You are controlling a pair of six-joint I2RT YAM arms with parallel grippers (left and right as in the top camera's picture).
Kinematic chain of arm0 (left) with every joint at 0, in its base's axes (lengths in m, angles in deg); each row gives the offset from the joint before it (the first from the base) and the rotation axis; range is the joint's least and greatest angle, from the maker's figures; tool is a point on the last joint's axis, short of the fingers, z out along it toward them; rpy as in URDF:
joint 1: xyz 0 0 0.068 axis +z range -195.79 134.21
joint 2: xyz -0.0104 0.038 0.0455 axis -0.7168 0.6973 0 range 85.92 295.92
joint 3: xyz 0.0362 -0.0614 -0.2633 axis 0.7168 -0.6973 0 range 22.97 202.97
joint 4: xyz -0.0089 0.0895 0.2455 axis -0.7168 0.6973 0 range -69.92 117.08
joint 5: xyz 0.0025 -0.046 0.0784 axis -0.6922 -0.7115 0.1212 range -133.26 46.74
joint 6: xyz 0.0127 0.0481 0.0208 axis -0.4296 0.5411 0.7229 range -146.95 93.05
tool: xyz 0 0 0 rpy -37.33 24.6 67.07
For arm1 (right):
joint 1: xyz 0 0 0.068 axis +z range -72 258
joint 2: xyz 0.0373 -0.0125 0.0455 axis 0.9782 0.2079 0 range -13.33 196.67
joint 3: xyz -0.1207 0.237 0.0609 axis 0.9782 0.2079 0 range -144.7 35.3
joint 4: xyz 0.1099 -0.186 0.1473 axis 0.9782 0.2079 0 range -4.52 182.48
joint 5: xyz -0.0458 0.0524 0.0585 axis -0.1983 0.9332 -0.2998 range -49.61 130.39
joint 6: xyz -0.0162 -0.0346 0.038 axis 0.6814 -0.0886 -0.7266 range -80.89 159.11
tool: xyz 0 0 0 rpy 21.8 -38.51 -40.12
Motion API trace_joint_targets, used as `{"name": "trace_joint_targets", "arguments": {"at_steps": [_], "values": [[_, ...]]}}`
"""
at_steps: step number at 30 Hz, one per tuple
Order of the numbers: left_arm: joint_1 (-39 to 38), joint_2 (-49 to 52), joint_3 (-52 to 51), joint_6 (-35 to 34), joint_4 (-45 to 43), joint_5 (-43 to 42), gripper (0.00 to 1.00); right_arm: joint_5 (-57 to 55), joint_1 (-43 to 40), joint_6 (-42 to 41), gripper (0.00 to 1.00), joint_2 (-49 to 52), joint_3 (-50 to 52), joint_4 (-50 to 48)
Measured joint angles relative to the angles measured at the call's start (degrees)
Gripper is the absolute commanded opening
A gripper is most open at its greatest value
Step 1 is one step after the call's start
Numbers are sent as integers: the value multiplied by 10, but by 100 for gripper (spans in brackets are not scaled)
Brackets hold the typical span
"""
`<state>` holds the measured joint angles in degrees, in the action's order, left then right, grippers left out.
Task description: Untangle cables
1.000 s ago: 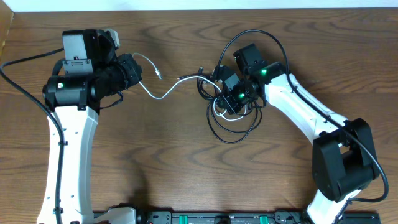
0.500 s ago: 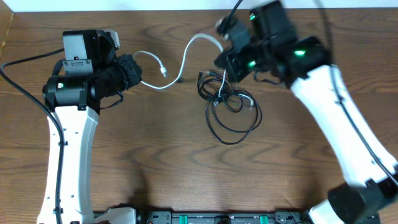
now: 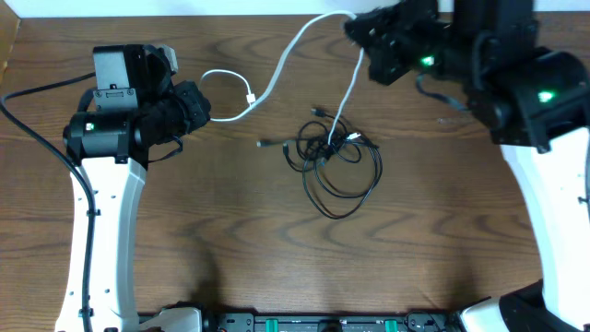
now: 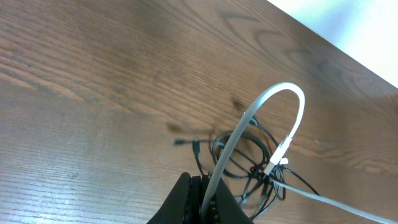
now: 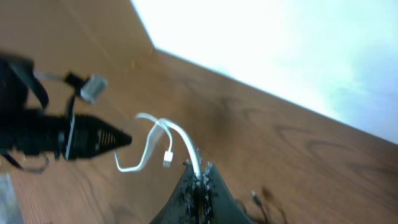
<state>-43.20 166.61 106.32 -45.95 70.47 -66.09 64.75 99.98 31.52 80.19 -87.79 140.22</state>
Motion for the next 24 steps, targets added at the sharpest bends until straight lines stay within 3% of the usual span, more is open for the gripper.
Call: {"name": "trace_joint_targets", "arguments": {"at_steps": [10,17,24], "values": [[0,0,0,0,0,-5,8,-75,-11,-105,1,-9,-3,48],[0,0,0,0,0,-4,8,-85,-11,-124,1,69,17,93],[0,0,0,0,0,-4,8,-21,-11,-123,1,115,29,23]]}}
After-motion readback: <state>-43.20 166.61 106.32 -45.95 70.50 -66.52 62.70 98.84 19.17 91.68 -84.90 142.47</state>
